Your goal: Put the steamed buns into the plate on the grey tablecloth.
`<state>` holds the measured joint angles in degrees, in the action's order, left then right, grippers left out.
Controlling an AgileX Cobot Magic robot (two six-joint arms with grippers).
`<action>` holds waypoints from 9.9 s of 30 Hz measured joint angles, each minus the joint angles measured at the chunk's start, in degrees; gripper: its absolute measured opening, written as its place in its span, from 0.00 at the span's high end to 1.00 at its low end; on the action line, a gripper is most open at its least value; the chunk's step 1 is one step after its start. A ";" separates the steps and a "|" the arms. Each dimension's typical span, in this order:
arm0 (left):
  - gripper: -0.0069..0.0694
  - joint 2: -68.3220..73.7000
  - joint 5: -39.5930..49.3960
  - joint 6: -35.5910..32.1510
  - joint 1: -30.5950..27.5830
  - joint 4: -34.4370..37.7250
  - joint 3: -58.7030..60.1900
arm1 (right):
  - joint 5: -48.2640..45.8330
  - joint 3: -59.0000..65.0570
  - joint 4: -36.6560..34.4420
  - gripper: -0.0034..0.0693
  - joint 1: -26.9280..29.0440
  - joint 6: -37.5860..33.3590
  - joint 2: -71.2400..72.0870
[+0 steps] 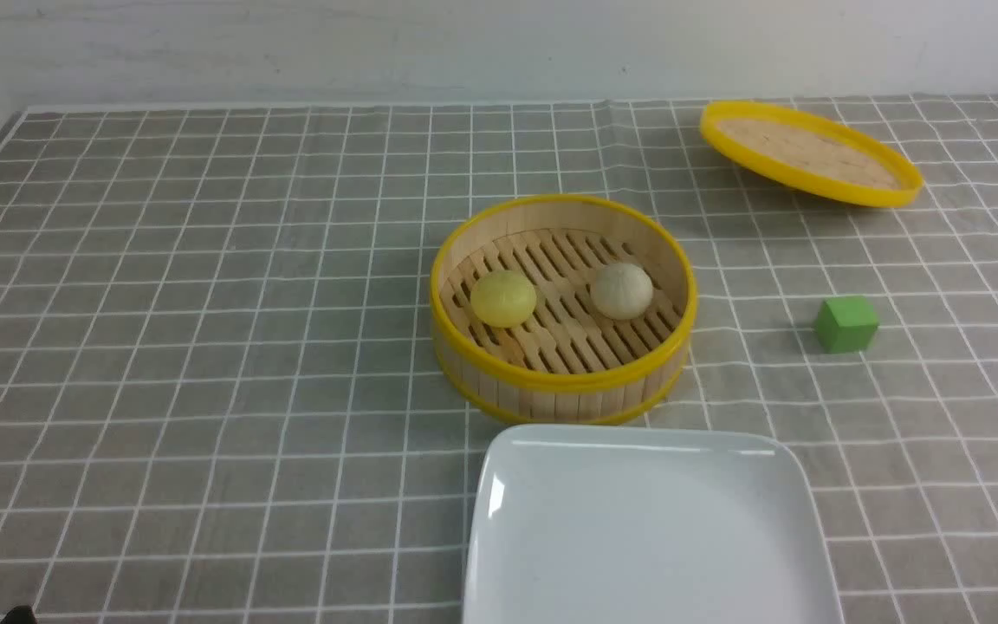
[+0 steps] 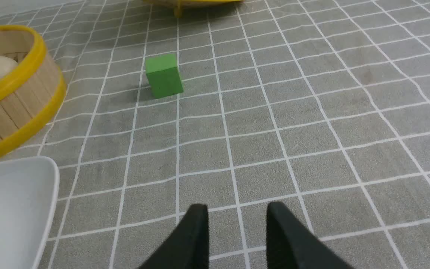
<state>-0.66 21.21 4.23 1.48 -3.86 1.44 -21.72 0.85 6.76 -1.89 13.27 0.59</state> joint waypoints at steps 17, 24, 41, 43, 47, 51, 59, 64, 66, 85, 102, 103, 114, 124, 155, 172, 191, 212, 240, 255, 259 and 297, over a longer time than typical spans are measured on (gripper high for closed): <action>0.59 0.00 0.00 0.00 0.00 0.00 0.00 | 0.00 0.00 0.00 0.62 0.00 0.00 0.00; 0.59 0.00 0.00 0.00 0.00 0.00 0.00 | 0.00 0.00 0.00 0.62 0.00 0.00 0.00; 0.59 0.00 0.00 0.00 0.00 -0.04 0.00 | 0.00 0.00 0.00 0.62 0.00 0.00 0.00; 0.59 0.00 0.00 0.00 0.00 -0.04 0.00 | 0.00 0.00 0.00 0.62 0.00 0.00 0.00; 0.59 0.00 -0.06 6.25 0.00 7.79 0.00 | 0.19 0.00 -7.41 0.62 0.00 5.22 0.00; 0.59 0.00 0.00 19.54 0.00 25.57 0.14 | 0.00 0.05 -24.33 0.62 0.00 16.85 0.00; 0.59 0.00 -2.02 27.45 0.00 37.70 0.14 | 1.80 0.45 -35.58 0.63 0.00 21.98 0.00; 0.61 0.00 -4.60 27.54 0.00 39.04 0.14 | 7.50 -7.12 -34.14 0.71 0.00 15.33 -0.23; 0.62 0.00 -4.88 27.34 0.00 39.25 0.14 | 8.26 -10.50 -32.47 0.76 0.00 12.19 -1.32; 0.91 16.10 18.31 15.80 0.00 32.89 -17.61 | -34.83 -59.90 -44.96 0.95 -6.54 -37.36 -79.48; 0.88 29.91 25.63 14.10 0.00 27.32 -23.00 | -43.97 -113.87 -16.01 0.67 -21.79 -16.78 -124.74; 0.88 29.91 25.63 14.10 0.00 27.32 -23.00 | -44.31 -114.54 -15.82 0.67 -21.79 -16.65 -124.74; 0.85 29.91 26.22 14.10 0.00 27.32 -23.00 | -48.65 -129.77 -11.88 0.36 -22.42 -14.31 -137.48; 0.83 29.91 27.33 14.10 0.00 27.32 -23.00 | -48.81 -129.91 -13.74 0.91 -22.52 -14.96 -135.79; 0.78 29.91 24.80 13.92 0.06 18.43 -23.17 | -17.49 -57.18 -23.58 0.40 -29.37 -15.38 -93.15; 0.59 39.83 31.83 9.45 0.06 20.52 -41.87 | -34.72 -71.84 -12.50 0.51 -29.32 -15.38 -84.67; 0.50 87.24 30.46 -6.00 18.85 33.00 -74.18 | -43.67 -51.72 -4.50 0.97 -29.32 -1.46 -49.29; 0.28 124.19 32.21 -2.92 24.34 15.47 -110.22 | -39.98 -47.61 -4.69 0.96 -29.32 -0.09 -47.89; 0.88 112.43 47.17 -2.85 24.57 16.36 -113.03 | -39.88 -47.61 -5.63 0.94 -29.32 1.07 -47.89; 0.86 101.19 44.78 -2.61 40.23 16.89 -85.26 | -46.13 -47.61 -5.89 0.93 -29.32 4.40 -36.96; 0.83 103.53 37.88 -0.16 43.38 16.30 -81.46 | -47.70 -47.61 -6.00 0.92 -29.32 6.58 -30.76; 0.91 91.92 44.71 8.78 44.25 -9.42 -92.57 | 2.14 -23.51 4.48 0.97 -29.32 7.37 -14.41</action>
<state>91.27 65.92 13.00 45.73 -13.29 -91.13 -19.58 -22.66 11.24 -31.21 20.64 -13.82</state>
